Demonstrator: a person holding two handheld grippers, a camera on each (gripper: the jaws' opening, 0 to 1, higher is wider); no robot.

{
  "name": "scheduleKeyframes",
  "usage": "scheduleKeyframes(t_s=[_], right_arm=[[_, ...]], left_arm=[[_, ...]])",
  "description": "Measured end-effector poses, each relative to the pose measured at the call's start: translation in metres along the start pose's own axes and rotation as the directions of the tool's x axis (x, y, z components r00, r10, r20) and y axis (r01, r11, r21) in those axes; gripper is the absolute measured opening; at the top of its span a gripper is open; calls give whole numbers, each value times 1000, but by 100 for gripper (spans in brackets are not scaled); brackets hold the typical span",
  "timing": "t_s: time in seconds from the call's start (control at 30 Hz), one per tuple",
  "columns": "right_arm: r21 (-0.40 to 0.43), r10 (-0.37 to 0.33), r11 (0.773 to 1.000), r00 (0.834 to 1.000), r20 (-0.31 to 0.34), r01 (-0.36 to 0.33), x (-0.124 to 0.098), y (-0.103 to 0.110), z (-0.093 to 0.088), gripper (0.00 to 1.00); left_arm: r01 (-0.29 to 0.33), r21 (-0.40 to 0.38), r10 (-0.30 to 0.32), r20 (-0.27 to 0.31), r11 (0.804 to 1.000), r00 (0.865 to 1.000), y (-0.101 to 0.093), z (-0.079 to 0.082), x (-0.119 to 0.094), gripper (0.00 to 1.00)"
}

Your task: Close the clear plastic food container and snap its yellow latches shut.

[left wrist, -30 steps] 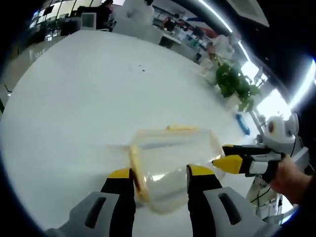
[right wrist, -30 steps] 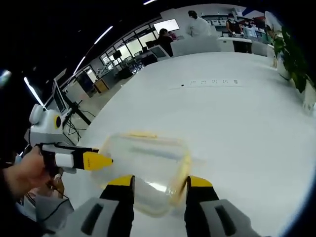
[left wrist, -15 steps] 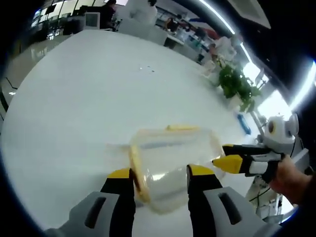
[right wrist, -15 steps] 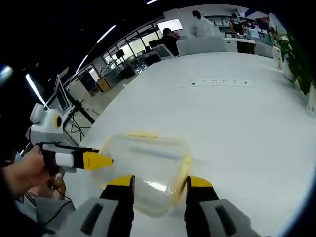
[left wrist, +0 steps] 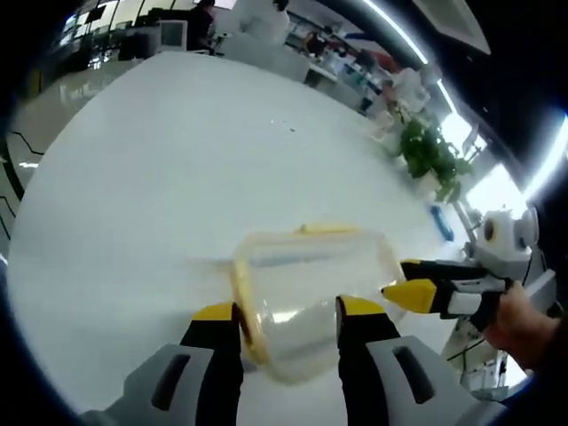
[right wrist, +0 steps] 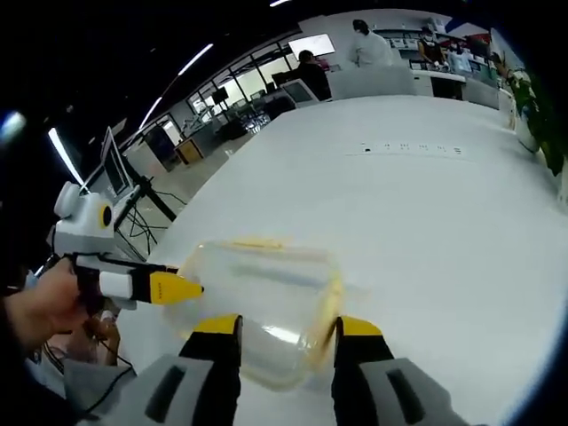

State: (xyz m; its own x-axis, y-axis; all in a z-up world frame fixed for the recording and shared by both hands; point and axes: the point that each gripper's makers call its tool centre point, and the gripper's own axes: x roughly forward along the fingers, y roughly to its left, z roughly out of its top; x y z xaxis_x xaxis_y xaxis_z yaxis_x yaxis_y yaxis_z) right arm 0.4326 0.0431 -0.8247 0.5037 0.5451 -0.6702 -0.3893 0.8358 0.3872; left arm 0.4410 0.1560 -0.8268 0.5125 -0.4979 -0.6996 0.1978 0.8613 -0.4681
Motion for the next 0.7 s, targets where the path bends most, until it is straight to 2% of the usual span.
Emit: scheduleKeyframes(t_s=[0.17,0.7], right_arm=[[0,0,1000,1000,9,0,3,6,1,38],[7,-15,1000,1000,18,15,5,5,3,38]], left_arm=[[-1,0,1,2,1000,1000,5,1,-3,40],[-9,9,9,9,1000,1000,7,7,1,41]])
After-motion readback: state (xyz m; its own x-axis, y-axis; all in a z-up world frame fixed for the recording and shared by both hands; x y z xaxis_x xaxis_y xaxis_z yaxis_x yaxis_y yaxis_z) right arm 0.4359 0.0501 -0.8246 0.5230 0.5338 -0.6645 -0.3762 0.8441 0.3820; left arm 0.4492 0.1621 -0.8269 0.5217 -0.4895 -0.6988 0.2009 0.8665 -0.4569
